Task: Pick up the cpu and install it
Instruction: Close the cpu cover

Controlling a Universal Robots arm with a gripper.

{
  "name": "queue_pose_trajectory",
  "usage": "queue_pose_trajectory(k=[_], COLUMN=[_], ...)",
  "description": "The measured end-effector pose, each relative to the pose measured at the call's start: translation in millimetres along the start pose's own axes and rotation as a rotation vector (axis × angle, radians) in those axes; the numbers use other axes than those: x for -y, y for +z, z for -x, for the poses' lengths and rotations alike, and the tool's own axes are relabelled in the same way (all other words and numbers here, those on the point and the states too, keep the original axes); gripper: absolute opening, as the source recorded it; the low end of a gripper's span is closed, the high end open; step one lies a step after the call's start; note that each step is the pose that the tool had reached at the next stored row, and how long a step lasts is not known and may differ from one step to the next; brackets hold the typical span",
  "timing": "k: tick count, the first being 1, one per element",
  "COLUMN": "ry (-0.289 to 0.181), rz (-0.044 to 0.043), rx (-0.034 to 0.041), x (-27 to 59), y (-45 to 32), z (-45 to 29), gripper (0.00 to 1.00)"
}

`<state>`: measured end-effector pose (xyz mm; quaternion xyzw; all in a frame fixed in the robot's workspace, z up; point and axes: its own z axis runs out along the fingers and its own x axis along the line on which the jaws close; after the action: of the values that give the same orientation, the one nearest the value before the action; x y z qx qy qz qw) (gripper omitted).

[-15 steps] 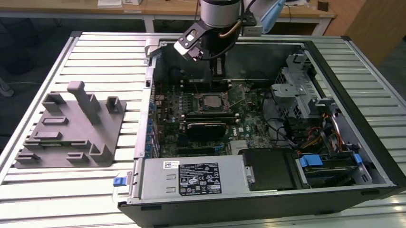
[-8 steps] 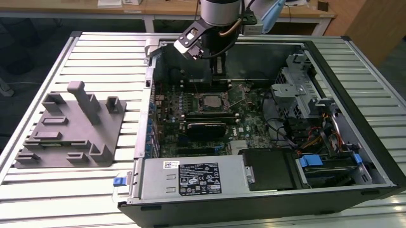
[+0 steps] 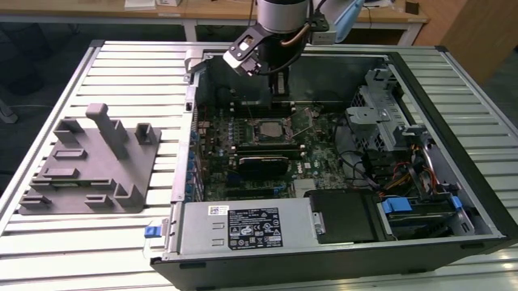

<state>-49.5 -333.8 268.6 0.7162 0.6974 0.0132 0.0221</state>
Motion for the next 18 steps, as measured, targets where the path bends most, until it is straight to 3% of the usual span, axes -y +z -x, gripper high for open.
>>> queue_pose_trajectory(k=[18], ry=[0.0], rz=[0.0], rx=[-0.0001], x=[-15.1], y=[0.8], z=[-0.4], gripper=[0.11])
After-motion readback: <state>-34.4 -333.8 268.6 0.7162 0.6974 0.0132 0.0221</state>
